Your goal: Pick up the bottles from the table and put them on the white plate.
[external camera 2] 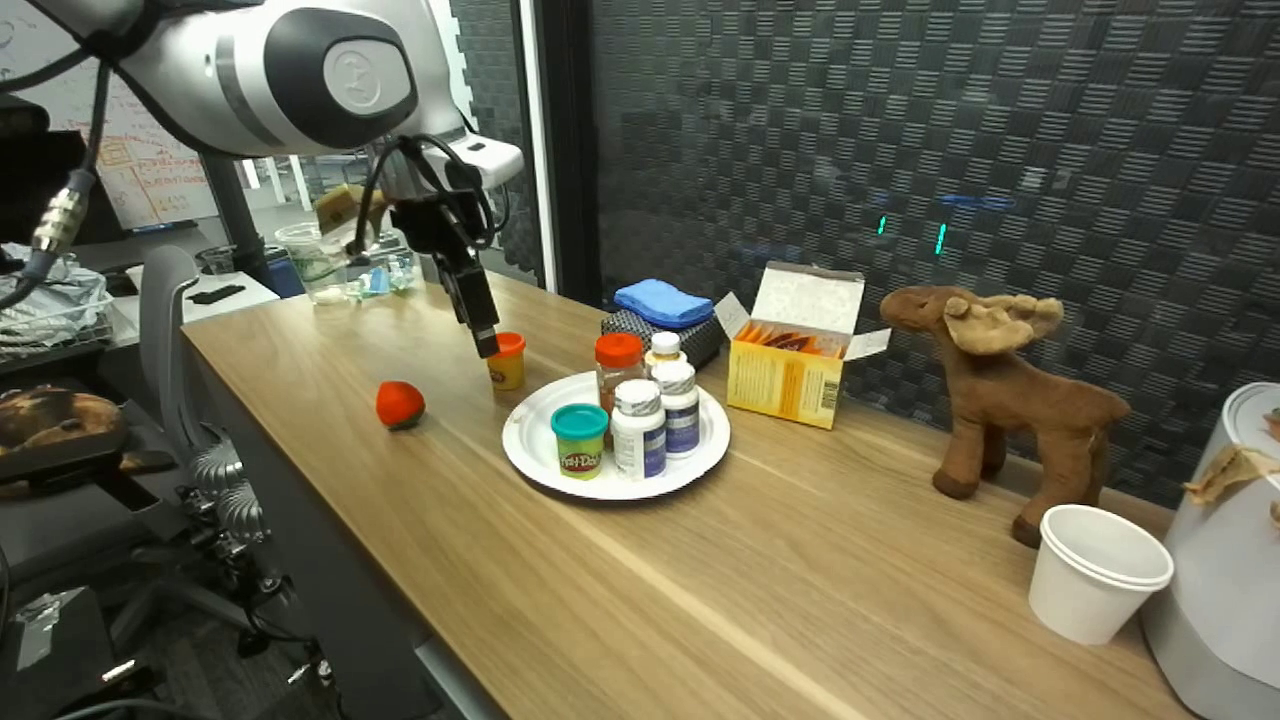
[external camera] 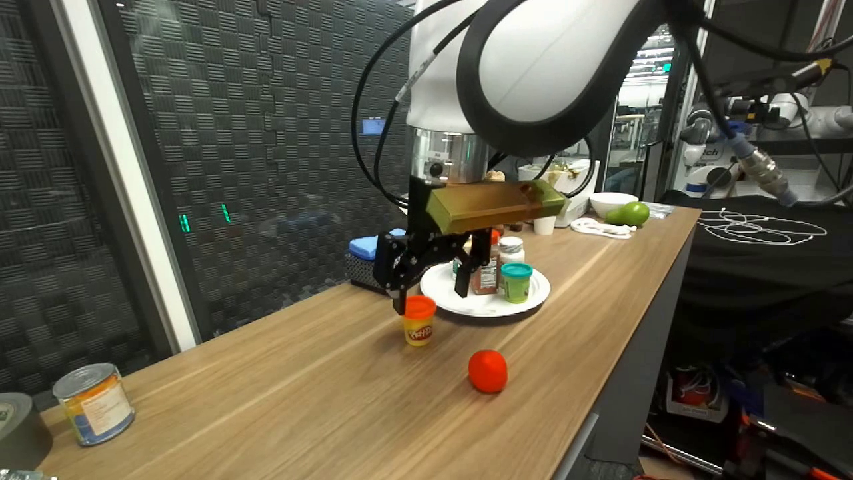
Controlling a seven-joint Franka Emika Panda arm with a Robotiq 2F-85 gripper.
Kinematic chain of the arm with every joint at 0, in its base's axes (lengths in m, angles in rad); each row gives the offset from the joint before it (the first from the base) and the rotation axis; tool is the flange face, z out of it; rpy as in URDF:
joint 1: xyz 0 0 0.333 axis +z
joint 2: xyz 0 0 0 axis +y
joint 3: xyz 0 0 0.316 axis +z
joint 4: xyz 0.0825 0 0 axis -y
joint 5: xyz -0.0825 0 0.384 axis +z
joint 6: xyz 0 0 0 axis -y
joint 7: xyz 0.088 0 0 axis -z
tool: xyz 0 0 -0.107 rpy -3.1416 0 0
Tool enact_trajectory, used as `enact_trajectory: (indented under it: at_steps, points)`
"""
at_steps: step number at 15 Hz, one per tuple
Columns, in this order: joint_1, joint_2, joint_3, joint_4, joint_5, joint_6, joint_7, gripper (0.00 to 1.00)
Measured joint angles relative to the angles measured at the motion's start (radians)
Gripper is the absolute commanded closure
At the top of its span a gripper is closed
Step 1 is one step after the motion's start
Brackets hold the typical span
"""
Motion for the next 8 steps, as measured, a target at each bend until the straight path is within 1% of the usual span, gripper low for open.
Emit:
enact_trajectory:
  at_steps: [6, 7, 8]
  points:
    - [0.001, 0.051, -0.003, 0.020, 0.000, 0.049, -0.005, 0.00]
    - [0.002, 0.060, -0.005, 0.026, 0.000, 0.057, -0.005, 0.03]
    - [0.003, 0.068, -0.008, 0.032, 0.000, 0.063, -0.005, 0.26]
